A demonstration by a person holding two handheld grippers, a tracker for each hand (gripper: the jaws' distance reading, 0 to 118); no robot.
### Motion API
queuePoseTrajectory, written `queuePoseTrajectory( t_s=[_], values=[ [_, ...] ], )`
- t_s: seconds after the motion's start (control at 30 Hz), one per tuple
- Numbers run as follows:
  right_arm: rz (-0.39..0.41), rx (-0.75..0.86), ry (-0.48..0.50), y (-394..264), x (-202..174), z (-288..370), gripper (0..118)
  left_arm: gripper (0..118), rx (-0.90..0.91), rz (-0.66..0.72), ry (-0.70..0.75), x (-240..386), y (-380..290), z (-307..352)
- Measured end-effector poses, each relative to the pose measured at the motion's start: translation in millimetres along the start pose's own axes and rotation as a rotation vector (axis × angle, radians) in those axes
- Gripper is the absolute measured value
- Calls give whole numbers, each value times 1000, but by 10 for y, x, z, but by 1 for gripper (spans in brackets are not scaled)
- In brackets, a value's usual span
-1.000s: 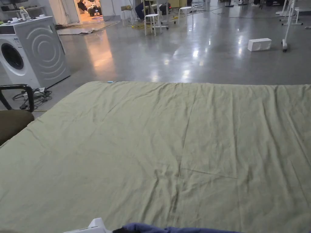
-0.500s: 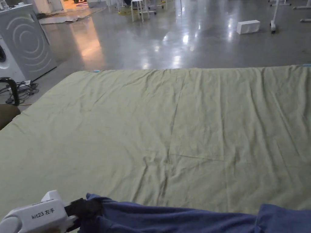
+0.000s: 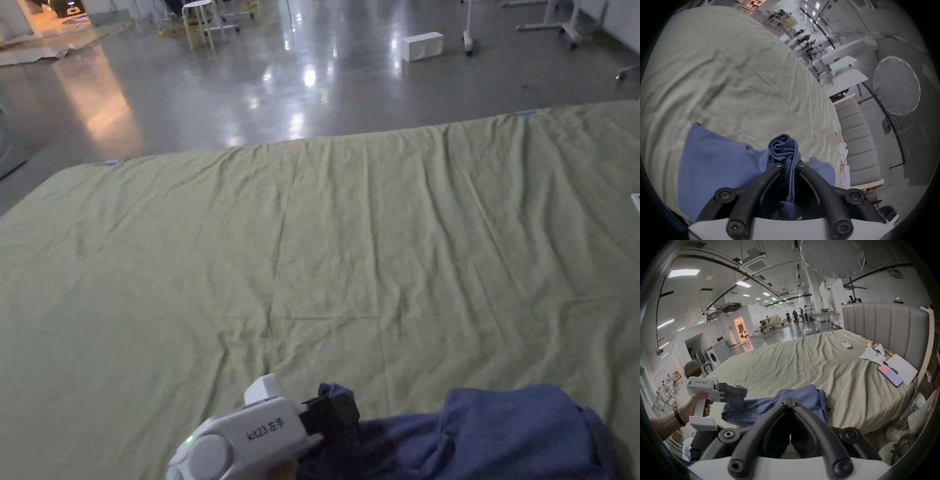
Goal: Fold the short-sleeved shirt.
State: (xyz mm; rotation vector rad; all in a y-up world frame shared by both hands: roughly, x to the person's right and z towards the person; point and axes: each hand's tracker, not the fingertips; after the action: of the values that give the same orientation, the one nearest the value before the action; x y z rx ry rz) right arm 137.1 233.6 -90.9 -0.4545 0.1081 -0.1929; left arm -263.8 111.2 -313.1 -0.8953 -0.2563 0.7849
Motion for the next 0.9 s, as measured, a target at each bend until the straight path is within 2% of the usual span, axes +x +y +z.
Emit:
queuePoseTrajectory(
  t_s=[0.03,0.13,0.17,0.23,0.3,0.33,0.37,0.43,0.47,0.5,0.57,0.6,0.63,0.67,0.7,0.77,0.83,0.9],
  values=[
    [3,-1,-12,-22,35,34,0,8,-9,-14,16,206,-85,-79],
    [10,-17,-51,-98,158,128,0,8,-80,-102,25,244,-139,-315],
    [-4,-24,-58,-124,209,140,0,8,-81,-152,56,504,-289,-288],
    [-44,-29,-71,-176,307,149,0,8,-93,-205,115,478,-338,-369],
    [-71,-34,-82,-202,381,145,0,14,-105,-142,91,558,-402,-311],
    [-69,-34,-86,-206,404,148,0,25,-110,-113,61,544,-379,-234],
    [-57,-32,-103,-204,409,161,0,53,-81,-110,-7,538,-349,-129],
    [-40,-27,-102,-202,437,174,0,97,7,-140,-57,614,-292,211],
    [-35,-30,-91,-203,461,169,0,110,71,-158,-56,623,-246,367],
    [-30,-32,-90,-210,467,162,0,111,141,-153,-61,607,-198,521],
    [-23,-38,-93,-226,468,152,0,108,205,-77,-76,509,-114,749],
    [-23,-42,-87,-231,475,140,0,99,204,-21,-74,463,-89,791],
    [-25,-44,-84,-234,474,131,0,80,174,16,-72,419,-82,796],
    [-29,-44,-84,-240,452,127,0,36,144,27,-80,350,-87,725],
    [-34,-44,-78,-241,447,123,0,6,121,16,-60,305,-111,635],
    [-37,-45,-70,-232,415,117,0,4,50,-13,22,282,-252,415],
    [-22,-46,-70,-212,364,134,0,2,-50,-8,-43,177,-332,73],
    [-8,-48,-73,-198,334,152,0,2,-132,-13,-28,201,-523,-242]
  ],
)
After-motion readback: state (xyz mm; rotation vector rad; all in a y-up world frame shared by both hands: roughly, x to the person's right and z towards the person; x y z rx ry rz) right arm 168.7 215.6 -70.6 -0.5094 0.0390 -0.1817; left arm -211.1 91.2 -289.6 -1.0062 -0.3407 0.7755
